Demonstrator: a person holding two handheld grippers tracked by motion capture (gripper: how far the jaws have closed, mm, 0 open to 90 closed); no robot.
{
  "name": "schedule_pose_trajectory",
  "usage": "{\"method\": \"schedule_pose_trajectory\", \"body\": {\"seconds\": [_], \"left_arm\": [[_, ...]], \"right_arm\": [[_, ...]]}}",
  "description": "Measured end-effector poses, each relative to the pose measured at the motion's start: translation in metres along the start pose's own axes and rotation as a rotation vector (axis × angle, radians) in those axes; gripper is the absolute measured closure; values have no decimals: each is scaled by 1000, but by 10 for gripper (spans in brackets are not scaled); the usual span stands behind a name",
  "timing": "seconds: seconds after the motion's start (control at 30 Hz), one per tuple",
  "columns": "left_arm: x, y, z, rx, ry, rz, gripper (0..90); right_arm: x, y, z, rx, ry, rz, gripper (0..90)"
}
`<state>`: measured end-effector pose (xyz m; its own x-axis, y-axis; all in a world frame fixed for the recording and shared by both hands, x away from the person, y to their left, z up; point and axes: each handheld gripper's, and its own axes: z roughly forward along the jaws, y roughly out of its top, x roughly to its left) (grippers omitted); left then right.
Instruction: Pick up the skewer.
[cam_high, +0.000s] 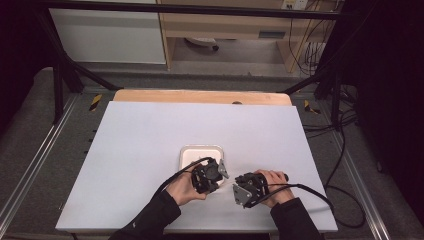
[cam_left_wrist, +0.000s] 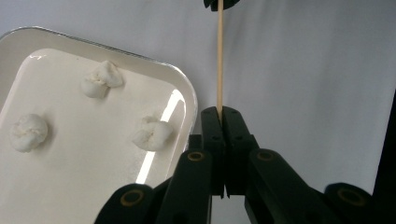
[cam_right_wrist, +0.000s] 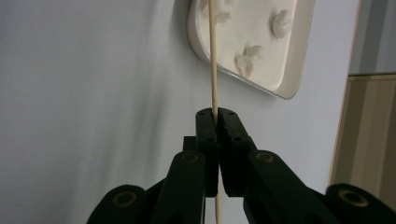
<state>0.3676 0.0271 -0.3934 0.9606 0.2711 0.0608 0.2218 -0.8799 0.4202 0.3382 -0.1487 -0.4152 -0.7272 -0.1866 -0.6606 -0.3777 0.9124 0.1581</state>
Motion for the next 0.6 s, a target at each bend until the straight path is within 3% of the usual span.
{"method": "schedule_pose_trajectory", "body": {"seconds": [0.07,0.23,0.37,0.6], "left_arm": [[1,-2,-2,-6,-2,-9,891],[7,-14,-9,-28,32,-35,890],[12,-26,-16,-39,43,-60,891],[18,-47,-27,-82,77,-123,890]], "right_arm": [[-1,-1,-2,-18,-2,31,818],[-6,-10,-9,-51,-15,194,613],[-9,-22,-13,-71,-32,406,453],[-9,-43,-14,-112,-42,702,226]]}}
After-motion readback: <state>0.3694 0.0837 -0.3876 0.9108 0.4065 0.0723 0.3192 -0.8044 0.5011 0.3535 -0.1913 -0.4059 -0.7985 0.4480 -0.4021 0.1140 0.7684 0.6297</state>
